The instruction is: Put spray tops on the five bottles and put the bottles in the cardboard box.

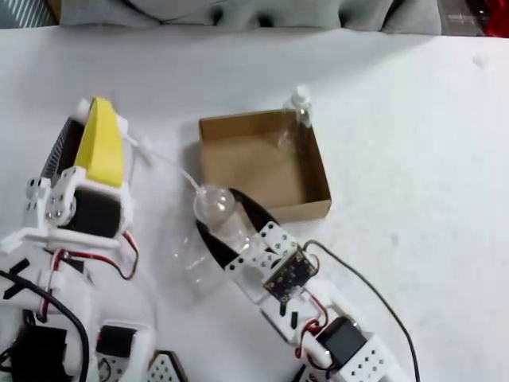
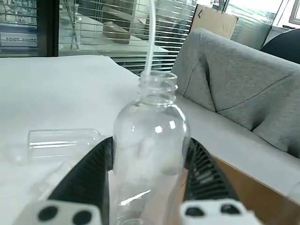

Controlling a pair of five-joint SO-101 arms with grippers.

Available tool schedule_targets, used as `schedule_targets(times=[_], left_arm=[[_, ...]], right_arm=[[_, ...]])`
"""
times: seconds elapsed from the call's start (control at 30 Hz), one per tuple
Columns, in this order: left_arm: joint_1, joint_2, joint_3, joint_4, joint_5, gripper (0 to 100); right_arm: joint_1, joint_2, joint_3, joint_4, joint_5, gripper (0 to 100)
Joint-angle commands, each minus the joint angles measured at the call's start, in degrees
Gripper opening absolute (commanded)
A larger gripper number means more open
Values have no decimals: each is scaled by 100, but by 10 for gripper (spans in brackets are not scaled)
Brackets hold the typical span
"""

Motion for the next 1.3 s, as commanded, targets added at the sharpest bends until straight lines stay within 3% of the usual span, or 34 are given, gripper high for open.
schedule_targets(times=[0.0, 0.17, 0.47, 0.8, 0.97, 1.27], left_arm=[[576, 13, -18, -44, -70, 24], [1367, 13, 176, 35, -360, 24], [1420, -22, 941, 44, -1108, 24], [1481, -1086, 1943, 44, -1099, 27], [1877, -1771, 2479, 26, -1108, 28], [2009, -2176, 2725, 53, -1108, 54]], right_arm=[[-31, -75, 53, 13, -44, 15], [-31, -75, 53, 22, -44, 15], [-31, -75, 53, 22, -44, 15], [-31, -75, 53, 22, -44, 15], [-31, -75, 53, 22, -44, 15], [-31, -75, 53, 22, -44, 15]])
